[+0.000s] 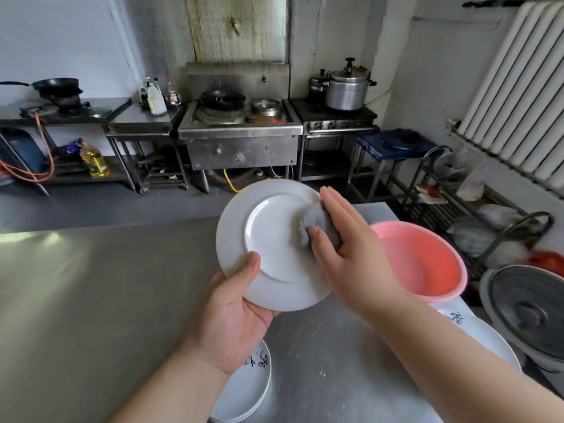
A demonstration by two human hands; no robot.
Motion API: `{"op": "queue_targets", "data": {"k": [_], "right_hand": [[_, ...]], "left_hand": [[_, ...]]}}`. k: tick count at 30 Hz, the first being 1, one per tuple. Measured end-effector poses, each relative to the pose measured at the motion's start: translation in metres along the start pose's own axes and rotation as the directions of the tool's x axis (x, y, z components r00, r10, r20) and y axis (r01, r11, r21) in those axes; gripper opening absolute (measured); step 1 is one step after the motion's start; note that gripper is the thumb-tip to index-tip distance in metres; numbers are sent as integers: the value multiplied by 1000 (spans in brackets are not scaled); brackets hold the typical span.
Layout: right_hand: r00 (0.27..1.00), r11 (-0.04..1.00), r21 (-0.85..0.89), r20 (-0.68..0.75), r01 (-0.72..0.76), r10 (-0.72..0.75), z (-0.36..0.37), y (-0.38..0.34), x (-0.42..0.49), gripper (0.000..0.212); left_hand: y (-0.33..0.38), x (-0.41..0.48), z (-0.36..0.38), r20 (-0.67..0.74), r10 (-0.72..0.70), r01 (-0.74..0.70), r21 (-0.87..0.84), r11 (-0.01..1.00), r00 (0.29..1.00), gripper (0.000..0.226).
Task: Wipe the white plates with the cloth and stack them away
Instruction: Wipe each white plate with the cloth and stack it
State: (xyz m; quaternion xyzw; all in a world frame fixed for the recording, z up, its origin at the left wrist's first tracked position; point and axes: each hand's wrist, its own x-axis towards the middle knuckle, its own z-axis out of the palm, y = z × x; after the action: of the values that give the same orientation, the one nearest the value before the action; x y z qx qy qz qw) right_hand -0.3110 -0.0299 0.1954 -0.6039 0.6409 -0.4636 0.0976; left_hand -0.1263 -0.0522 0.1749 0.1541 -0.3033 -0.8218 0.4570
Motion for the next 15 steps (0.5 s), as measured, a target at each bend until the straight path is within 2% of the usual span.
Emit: {"op": "queue_targets", "data": {"k": [2, 5, 8, 11, 13, 15], "right_hand": [[1000, 1000, 12, -16, -14, 14, -4, 1, 8, 65], [998, 1000, 6, -68, -5, 6, 20, -3, -27, 72], [986, 993, 101, -155, -53, 68, 40, -5, -55, 78], [972, 983, 158, -200, -92, 123, 25, 1, -32, 69], [978, 985, 157, -183, -71, 100, 3, 5, -4, 60], [995, 993, 115, -94, -35, 46, -17, 5, 23, 55]], "left_hand": [[-2, 5, 5, -5, 20, -20, -13, 1000, 1000, 46], [-5, 12, 11, -22, 25, -25, -2, 1000, 999, 49], [-14, 13, 12, -17, -25, 25, -21, 999, 1000, 50], [-15, 12, 13, 31, -57, 56, 26, 998, 998, 50], [-6, 13, 10, 30, -59, 58, 35, 998, 998, 52], [4, 17, 7, -15, -56, 56, 43, 997, 998, 50]]}}
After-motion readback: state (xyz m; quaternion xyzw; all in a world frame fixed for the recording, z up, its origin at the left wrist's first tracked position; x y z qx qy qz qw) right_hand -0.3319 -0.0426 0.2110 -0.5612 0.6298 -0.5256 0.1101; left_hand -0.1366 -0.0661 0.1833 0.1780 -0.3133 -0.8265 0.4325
